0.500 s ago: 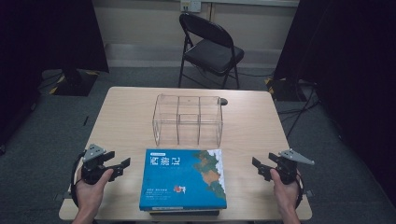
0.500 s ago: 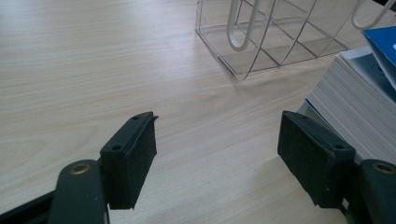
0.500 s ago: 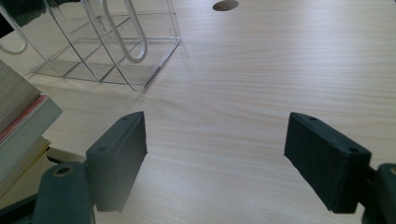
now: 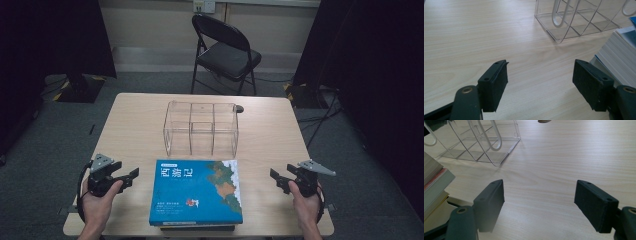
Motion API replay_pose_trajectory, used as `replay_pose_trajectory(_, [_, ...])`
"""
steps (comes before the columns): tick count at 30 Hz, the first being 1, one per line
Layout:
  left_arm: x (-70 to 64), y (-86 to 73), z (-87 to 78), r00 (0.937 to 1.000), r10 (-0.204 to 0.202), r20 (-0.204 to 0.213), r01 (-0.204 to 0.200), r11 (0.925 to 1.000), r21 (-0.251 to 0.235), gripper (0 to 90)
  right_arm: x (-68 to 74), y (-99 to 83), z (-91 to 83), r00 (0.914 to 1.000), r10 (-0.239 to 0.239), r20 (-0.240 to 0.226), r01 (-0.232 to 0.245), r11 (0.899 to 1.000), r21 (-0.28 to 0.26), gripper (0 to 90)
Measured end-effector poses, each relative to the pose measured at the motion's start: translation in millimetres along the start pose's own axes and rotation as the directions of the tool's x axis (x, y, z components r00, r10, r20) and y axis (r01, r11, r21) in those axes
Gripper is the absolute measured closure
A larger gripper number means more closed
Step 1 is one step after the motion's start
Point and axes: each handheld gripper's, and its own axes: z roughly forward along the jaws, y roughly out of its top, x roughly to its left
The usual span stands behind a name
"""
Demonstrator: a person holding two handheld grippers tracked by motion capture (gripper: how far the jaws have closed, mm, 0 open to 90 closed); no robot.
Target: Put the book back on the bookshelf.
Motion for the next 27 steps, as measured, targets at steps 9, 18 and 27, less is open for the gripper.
replay_pose_trajectory(9, [-5.2, 3.5, -4.1, 0.9968, -0.036, 0.072, 0.037, 0.9992, -0.013, 35.4, 12.4, 2.6, -2.4, 0.9978, -0.023, -0.062, 0.023, 1.000, 0.000, 27.3])
replay_pose_trajectory(18, [-20.9, 10.2, -16.8, 0.9967, 0.055, 0.060, -0.052, 0.9967, -0.062, 36.5, 62.5, 21.2, -24.8, 0.9766, -0.164, -0.139, 0.159, 0.986, -0.046, 34.4])
replay_pose_trajectory(27, [-34.0, 21.1, -17.2, 0.9942, 0.060, 0.089, -0.052, 0.9949, -0.086, 36.5, 112.4, 21.1, -35.6, 0.9198, -0.256, -0.297, 0.246, 0.967, -0.073, 23.5])
